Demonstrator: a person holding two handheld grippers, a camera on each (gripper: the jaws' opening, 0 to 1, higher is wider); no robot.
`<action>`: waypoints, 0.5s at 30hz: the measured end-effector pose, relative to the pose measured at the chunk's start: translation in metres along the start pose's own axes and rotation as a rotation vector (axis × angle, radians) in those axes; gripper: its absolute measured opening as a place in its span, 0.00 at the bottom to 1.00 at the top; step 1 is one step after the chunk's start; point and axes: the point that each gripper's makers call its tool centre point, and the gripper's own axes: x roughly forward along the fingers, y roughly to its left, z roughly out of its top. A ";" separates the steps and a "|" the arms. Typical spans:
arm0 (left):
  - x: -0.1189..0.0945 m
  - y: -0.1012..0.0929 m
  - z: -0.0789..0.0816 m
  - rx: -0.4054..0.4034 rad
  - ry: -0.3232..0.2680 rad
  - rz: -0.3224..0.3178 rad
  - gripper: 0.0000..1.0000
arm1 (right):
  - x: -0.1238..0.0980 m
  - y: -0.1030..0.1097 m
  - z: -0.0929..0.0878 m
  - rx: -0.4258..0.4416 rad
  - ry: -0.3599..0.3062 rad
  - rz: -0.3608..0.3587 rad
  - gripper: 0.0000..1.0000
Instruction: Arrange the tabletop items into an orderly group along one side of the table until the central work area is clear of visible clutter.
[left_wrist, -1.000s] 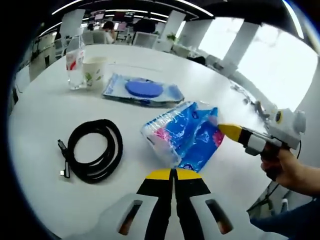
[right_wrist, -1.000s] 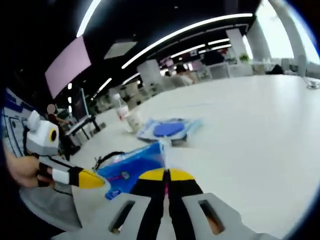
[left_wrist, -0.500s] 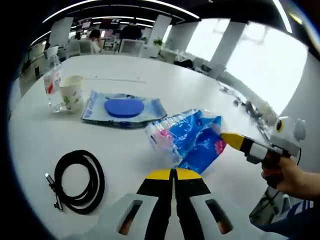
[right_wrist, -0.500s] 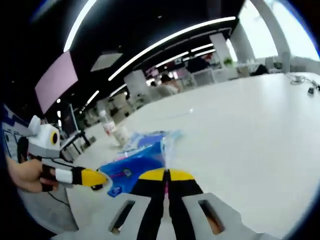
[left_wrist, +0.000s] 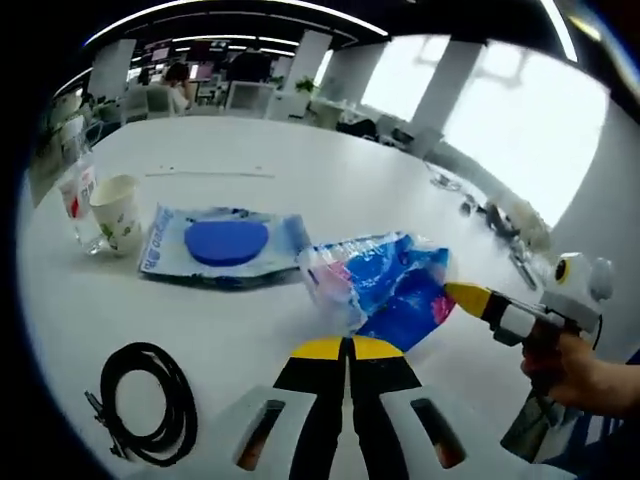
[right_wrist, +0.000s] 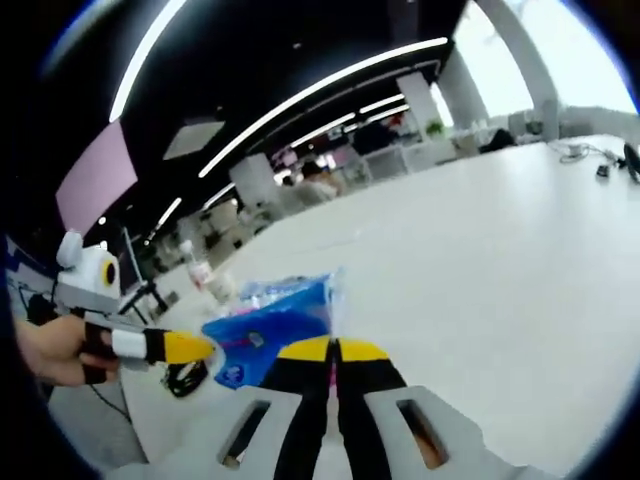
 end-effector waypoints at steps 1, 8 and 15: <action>0.001 -0.001 0.003 0.004 -0.002 -0.003 0.00 | 0.001 -0.002 0.001 0.005 -0.001 -0.007 0.00; 0.014 0.001 0.016 0.036 0.006 -0.006 0.00 | 0.004 -0.008 0.009 0.018 -0.022 -0.027 0.00; 0.028 0.000 0.024 0.052 0.017 -0.015 0.00 | 0.006 -0.016 0.013 0.027 -0.027 -0.050 0.00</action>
